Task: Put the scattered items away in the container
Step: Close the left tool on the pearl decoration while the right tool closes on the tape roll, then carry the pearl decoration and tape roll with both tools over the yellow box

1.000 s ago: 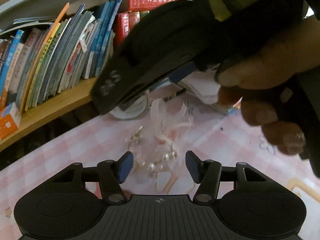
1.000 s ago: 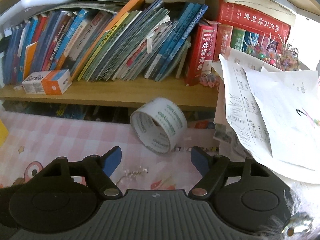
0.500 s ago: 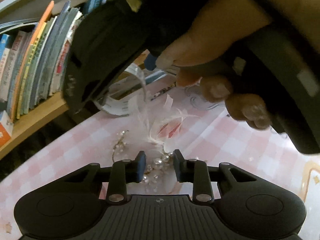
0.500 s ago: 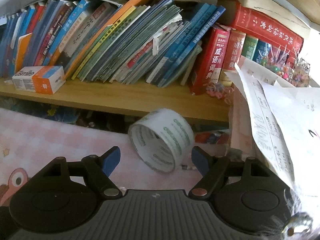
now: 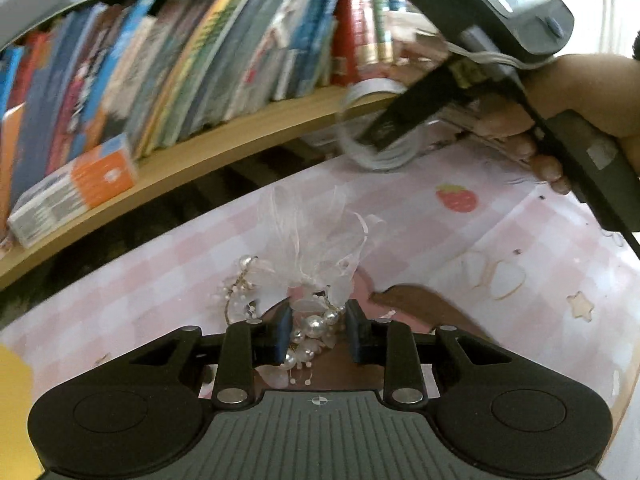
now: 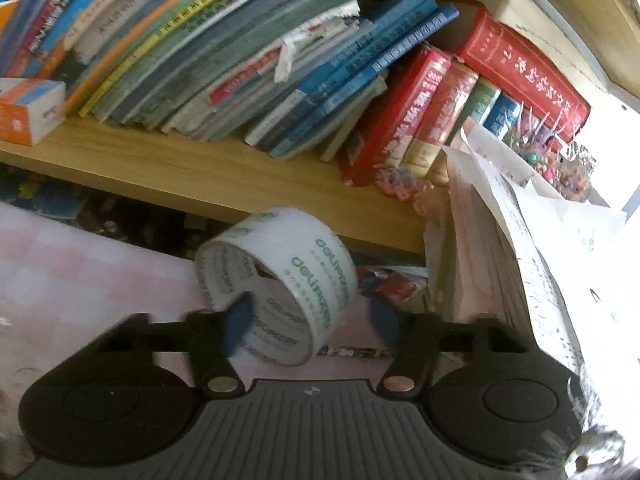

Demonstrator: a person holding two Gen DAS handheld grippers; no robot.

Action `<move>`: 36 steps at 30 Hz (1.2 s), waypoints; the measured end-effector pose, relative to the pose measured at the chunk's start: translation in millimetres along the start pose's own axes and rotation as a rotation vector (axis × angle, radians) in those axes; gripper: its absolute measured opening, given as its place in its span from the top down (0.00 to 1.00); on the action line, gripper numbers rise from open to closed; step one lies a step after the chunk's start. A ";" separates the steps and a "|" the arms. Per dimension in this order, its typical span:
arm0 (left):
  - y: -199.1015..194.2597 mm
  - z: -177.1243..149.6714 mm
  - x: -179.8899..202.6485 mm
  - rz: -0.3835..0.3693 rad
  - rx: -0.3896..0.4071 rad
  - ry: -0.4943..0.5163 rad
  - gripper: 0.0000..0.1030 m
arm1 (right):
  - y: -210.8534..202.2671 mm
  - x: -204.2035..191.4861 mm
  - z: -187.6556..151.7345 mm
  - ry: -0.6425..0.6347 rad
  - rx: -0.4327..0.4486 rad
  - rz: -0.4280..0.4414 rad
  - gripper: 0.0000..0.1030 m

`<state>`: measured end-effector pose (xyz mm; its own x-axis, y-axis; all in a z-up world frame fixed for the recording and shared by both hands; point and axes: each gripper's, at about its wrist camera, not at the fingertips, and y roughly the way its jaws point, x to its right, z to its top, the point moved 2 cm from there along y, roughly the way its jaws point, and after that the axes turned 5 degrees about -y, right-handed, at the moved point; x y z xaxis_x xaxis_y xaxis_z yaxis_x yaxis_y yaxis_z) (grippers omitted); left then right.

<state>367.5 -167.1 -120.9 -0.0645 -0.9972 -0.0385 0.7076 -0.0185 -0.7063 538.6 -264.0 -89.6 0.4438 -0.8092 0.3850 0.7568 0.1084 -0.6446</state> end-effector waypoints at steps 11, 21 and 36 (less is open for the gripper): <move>-35.7 -13.6 -22.5 0.028 0.005 -0.061 0.75 | -19.0 4.0 -7.0 0.064 0.029 0.119 0.93; -89.9 -21.7 -29.1 0.037 0.057 -0.110 0.75 | -75.5 -14.9 -21.4 0.050 0.049 0.231 0.94; -162.2 -51.2 -27.8 0.038 0.106 -0.185 0.75 | -151.3 -34.0 -65.1 0.063 0.030 0.324 0.93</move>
<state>218.6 -132.6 -41.5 0.0870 -0.9934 0.0742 0.7775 0.0212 -0.6285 377.8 -290.4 -48.2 0.6339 -0.7639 0.1209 0.5951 0.3820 -0.7071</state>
